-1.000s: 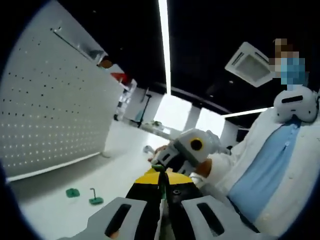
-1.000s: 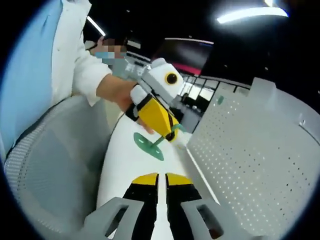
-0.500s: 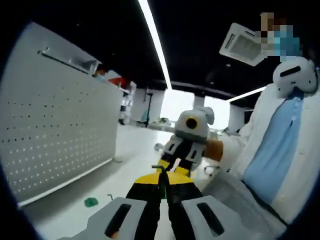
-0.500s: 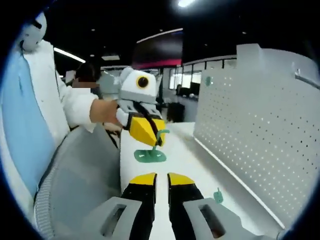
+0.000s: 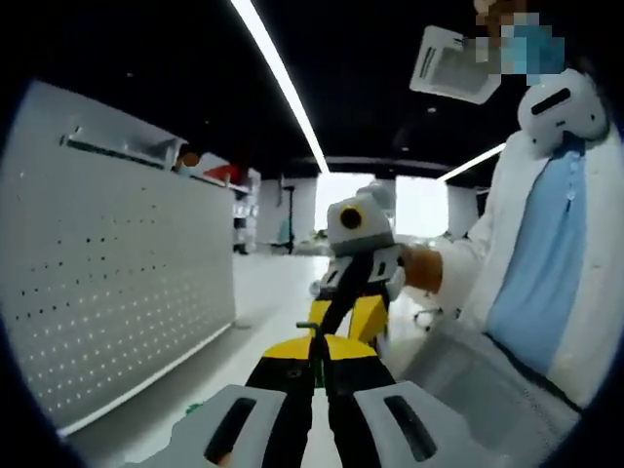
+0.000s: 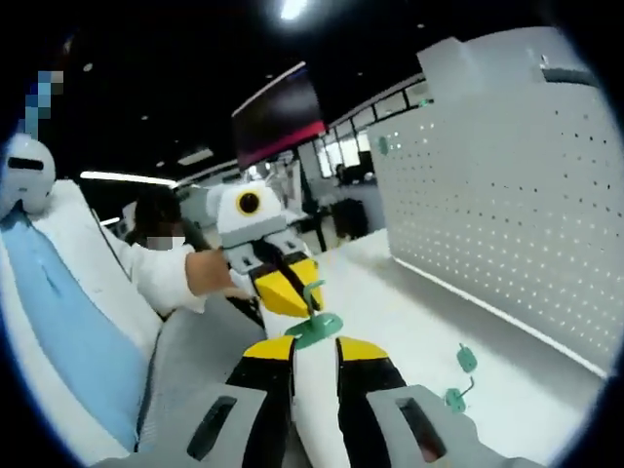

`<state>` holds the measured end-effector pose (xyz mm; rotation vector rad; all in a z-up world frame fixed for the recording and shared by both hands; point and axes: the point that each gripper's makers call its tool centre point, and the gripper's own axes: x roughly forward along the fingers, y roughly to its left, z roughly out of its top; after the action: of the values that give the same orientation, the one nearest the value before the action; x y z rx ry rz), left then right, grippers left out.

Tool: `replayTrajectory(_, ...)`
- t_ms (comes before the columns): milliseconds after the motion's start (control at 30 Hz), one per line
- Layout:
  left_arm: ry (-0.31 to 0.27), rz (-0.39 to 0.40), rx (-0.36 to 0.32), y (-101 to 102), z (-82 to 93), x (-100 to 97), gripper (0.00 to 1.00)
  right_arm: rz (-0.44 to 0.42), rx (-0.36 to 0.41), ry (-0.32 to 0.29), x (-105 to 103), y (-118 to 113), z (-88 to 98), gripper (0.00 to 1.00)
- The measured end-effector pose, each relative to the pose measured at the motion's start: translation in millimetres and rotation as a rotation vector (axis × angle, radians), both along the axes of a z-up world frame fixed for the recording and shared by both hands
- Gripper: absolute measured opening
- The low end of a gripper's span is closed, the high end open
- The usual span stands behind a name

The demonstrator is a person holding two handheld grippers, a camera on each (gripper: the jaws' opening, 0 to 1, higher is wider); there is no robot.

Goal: Insert the hook assembly into the mounting plate slot until the hook locks in place.

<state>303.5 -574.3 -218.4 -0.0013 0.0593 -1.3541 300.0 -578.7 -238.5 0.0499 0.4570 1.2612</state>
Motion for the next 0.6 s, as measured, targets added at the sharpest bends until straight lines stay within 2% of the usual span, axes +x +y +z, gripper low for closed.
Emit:
replayTrajectory(167,-0.056,-0.006,-0.001,-1,4.0,-1.3,0.03,-0.004,0.054,0.104,-4,3,1.3,0.15)
replayTrajectory(267,-0.094,-0.02,-0.011,-2,7.9,-4.6,0.03,-0.017,0.06,0.133,-1,3,-0.7,0.15)
replayTrajectory(300,-0.101,-0.022,-0.014,-3,9.1,-5.9,0.03,-0.02,0.067,0.16,-1,4,-1.2,0.15)
replayTrajectory(600,-0.16,-0.047,-0.023,-7,16.0,-12.9,0.02,-0.01,0.108,0.234,-4,8,2.4,0.12)
